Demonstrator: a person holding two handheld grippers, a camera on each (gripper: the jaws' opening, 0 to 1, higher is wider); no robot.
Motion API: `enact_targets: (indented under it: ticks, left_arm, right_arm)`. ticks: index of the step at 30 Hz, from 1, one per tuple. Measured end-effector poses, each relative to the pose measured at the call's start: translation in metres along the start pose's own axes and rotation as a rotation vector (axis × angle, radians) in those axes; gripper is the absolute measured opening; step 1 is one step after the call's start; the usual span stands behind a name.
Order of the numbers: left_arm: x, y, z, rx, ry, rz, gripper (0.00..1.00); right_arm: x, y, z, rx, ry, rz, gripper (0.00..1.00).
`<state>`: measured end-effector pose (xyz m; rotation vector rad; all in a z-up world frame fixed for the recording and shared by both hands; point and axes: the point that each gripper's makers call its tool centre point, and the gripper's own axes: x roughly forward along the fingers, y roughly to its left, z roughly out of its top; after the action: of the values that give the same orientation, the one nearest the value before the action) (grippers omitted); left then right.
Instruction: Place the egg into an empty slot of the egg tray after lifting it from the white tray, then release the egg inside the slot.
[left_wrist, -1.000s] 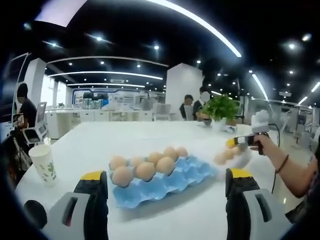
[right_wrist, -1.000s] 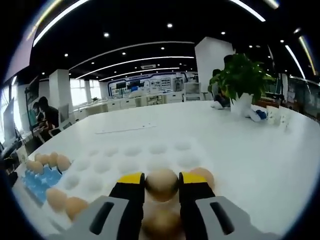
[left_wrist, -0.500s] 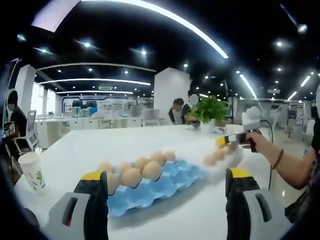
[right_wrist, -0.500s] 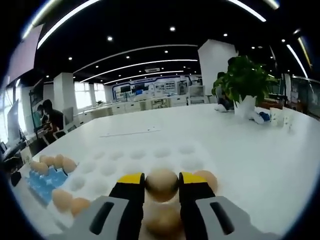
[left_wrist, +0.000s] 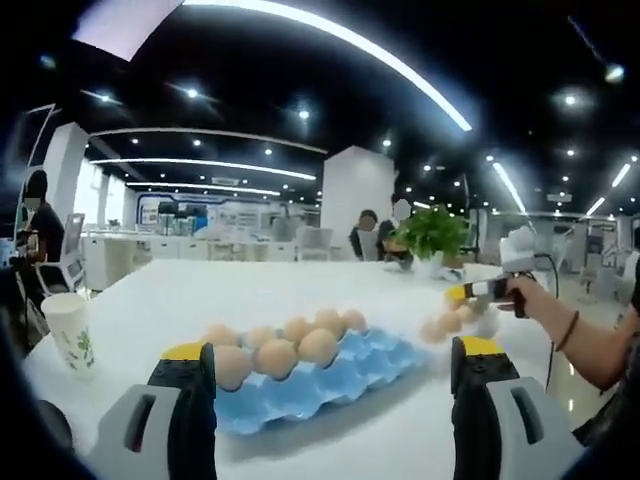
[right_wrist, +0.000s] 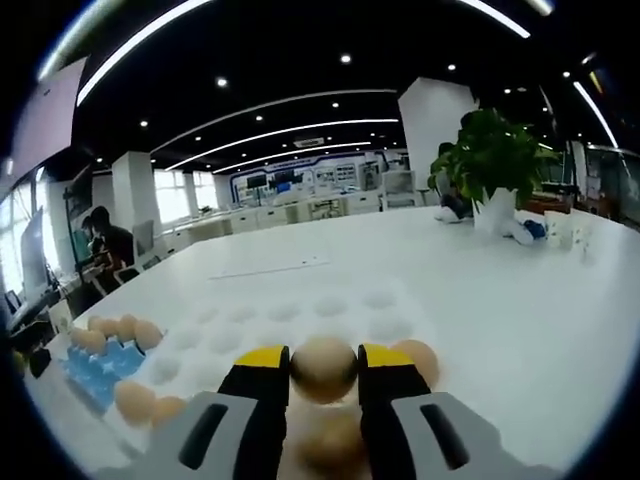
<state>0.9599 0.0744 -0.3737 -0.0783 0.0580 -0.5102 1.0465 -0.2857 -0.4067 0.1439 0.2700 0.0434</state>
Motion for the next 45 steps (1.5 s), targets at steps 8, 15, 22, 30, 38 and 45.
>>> enact_targets:
  ticks: [8, 15, 22, 30, 38, 45]
  left_arm:
    - [-0.001, 0.004, -0.009, 0.034, 0.054, 0.007, 1.00]
    - [-0.003, 0.005, -0.014, 0.063, 0.086, 0.012, 1.00]
    - [-0.003, 0.005, -0.016, 0.100, 0.103, 0.028, 0.98]
    - [-0.003, 0.006, -0.020, 0.126, 0.126, 0.039, 0.98]
    - [0.000, 0.001, -0.020, 0.099, 0.123, 0.009, 0.98]
    - [0.001, -0.002, -0.021, 0.109, 0.128, -0.003, 0.97]
  right_arm:
    - [-0.001, 0.009, 0.008, 0.020, -0.020, 0.045, 0.28]
    - [-0.004, 0.033, 0.016, 0.031, -0.033, 0.125, 0.27]
    - [-0.004, 0.072, 0.017, 0.004, -0.021, 0.218, 0.27]
    - [0.001, 0.126, 0.011, -0.010, 0.001, 0.325, 0.27]
    - [0.004, 0.184, -0.001, -0.072, 0.018, 0.442, 0.27]
    - [0.004, 0.231, -0.015, -0.133, 0.035, 0.524, 0.27]
